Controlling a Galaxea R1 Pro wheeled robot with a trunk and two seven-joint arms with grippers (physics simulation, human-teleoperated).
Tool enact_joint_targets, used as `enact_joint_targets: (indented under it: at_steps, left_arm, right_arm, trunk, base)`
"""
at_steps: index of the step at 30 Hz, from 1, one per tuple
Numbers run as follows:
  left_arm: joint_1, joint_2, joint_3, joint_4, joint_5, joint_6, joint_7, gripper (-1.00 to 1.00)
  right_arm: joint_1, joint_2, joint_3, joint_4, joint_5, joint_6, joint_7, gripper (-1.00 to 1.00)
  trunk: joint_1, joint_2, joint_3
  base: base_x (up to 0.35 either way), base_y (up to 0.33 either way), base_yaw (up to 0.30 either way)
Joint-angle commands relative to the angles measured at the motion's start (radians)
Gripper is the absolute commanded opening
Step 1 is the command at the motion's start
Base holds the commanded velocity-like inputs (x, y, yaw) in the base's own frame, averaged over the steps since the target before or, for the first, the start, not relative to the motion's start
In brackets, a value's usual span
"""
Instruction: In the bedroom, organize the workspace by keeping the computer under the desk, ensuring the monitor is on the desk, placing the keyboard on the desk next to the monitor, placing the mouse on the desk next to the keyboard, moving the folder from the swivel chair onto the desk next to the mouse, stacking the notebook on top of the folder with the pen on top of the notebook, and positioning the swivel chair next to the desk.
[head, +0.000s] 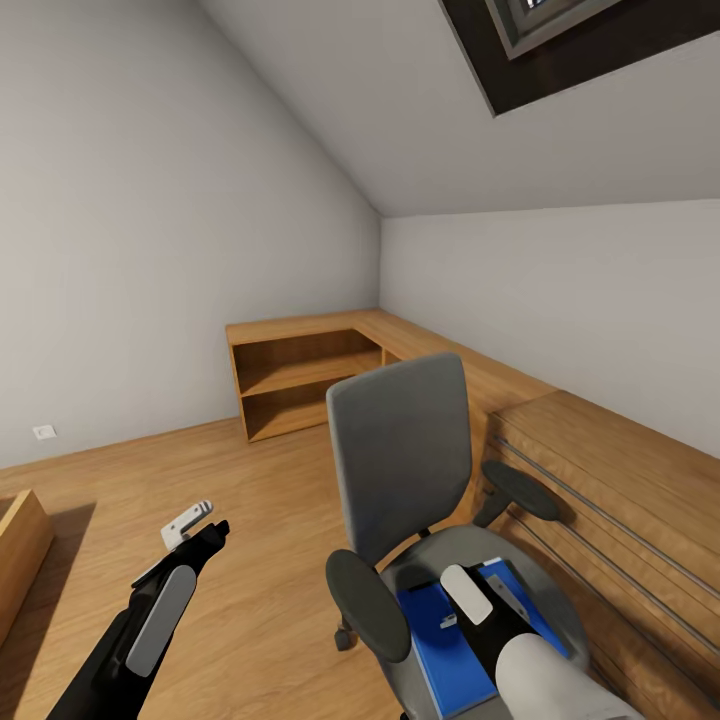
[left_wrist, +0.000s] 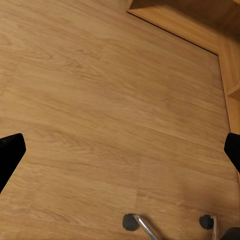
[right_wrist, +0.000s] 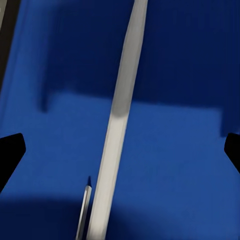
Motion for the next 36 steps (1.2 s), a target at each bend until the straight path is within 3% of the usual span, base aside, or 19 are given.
enact_joint_targets:
  at_steps: [1,36]
  left_arm:
    - [-0.001,0.0,-0.001,-0.002,0.007,0.003,0.006,1.0]
    - [-0.001,-0.001,-0.001,-0.002,0.007,0.002,0.008,1.0]
  right_arm:
    - [-0.001,-0.001,0.008,-0.001,-0.01,-0.005,-0.005,1.0]
    - [-0.001,0.0,0.009,0.0,-0.01,-0.007,-0.005,1.0]
  trunk:
    - [0.0,-0.001,-0.001]
    - [0.011,-0.022,-0.01]
  base:
    - [0.0,0.0,0.0]
    - [0.0,0.0,0.0]
